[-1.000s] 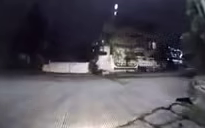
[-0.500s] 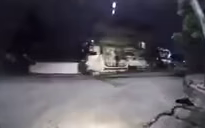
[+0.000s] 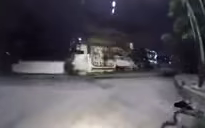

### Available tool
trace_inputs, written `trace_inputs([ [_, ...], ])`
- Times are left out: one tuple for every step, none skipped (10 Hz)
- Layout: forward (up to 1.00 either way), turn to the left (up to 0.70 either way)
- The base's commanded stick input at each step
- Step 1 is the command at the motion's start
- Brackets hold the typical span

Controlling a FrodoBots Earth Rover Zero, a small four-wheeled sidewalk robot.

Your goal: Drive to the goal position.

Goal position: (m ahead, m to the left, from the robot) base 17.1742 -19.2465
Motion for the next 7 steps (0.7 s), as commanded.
trace_inputs([
  [0.70,0.00],
  [0.70,0.00],
  [0.70,0.00],
  [0.70,0.00],
  [0.70,0.00],
  [0.70,-0.07],
  [0.70,-0.32],
])
